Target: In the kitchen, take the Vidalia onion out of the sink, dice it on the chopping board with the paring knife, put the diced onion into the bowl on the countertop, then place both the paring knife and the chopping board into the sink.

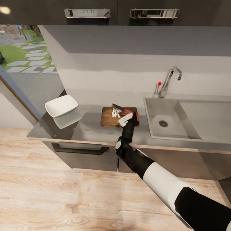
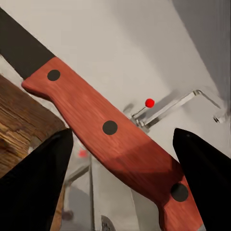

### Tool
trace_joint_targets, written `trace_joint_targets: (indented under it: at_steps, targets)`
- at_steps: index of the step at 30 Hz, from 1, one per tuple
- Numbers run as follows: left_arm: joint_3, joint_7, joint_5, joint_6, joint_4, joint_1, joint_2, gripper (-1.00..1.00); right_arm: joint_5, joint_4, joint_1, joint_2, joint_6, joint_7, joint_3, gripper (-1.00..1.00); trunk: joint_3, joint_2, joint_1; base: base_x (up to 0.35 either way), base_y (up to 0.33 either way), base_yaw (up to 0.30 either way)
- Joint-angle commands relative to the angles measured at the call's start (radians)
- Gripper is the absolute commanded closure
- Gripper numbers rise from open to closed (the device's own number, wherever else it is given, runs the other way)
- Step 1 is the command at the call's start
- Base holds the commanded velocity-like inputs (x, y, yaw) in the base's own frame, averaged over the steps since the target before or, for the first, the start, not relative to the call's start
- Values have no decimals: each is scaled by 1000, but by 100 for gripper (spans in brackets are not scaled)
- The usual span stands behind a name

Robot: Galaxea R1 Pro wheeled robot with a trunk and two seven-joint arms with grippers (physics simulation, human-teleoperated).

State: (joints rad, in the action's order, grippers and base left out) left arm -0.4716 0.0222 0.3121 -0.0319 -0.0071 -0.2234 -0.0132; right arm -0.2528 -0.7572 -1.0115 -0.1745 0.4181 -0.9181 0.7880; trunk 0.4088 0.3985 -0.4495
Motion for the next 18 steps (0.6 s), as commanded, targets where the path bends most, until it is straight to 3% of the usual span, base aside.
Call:
trace_joint_targets:
  at_steps: [1, 3, 4, 5, 6, 9, 11, 13, 16, 18]
  targets:
    - [-9, 2, 8, -3, 1, -1, 0, -100, -3, -8, -1, 0, -23, -23, -44, 100, 1, 2, 0, 1, 1, 0]
    - [-9, 2, 8, -3, 2, -1, 1, -100, -2, -48, -1, 0, -64, -37, -201, 100, 1, 2, 0, 0, 0, 0]
    - [-9, 2, 8, -3, 1, -1, 1, -100, -2, -65, -1, 0, -71, -34, -261, 100, 1, 2, 0, 0, 0, 0]
    - [-9, 2, 8, -3, 1, -1, 1, -100, 0, -86, -1, 0, -76, -11, -347, 100, 1, 2, 0, 0, 0, 0]
    - [-9, 2, 8, -3, 1, -1, 1, -100, 0, -103, -1, 0, -78, 65, -439, 100, 1, 2, 0, 0, 0, 0]
    - [-9, 2, 8, -3, 1, -1, 1, -100, -2, -115, -1, 0, -73, 234, -568, 100, 1, 2, 0, 0, 0, 0]
    - [-9, 2, 8, -3, 1, -1, 0, -100, 0, -116, -1, 8, -72, 302, -630, 100, 1, 2, 0, 0, 0, 0]
    - [-9, 2, 8, -3, 1, -1, 0, -100, 1, -116, -1, 35, -71, 376, -689, 100, 1, 2, 0, 0, 0, 0]
    - [-9, 2, 8, -3, 0, -1, -3, -100, 1, -116, -1, 80, -70, 482, -819, 100, 1, 2, 0, 0, 0, 0]
    - [-9, 2, 8, -3, 0, -1, -6, -100, 1, -116, -1, 105, -70, 529, -882, 100, 1, 2, 0, 25, 0, 0]
